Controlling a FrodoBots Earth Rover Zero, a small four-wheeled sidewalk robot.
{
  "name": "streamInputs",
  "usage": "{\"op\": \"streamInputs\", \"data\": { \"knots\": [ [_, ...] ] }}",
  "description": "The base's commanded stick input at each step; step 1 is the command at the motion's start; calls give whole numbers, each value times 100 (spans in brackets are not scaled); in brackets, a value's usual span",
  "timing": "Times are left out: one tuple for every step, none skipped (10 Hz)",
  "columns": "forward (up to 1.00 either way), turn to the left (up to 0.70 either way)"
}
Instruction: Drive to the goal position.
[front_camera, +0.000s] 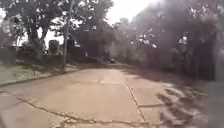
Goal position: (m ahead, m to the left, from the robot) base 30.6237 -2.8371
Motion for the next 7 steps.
{"op": "streamInputs", "data": {
  "knots": [
    [100, 0],
    [100, 0],
    [100, 0],
    [100, 0],
    [100, 0],
    [100, 0],
    [100, 0]
  ]
}}
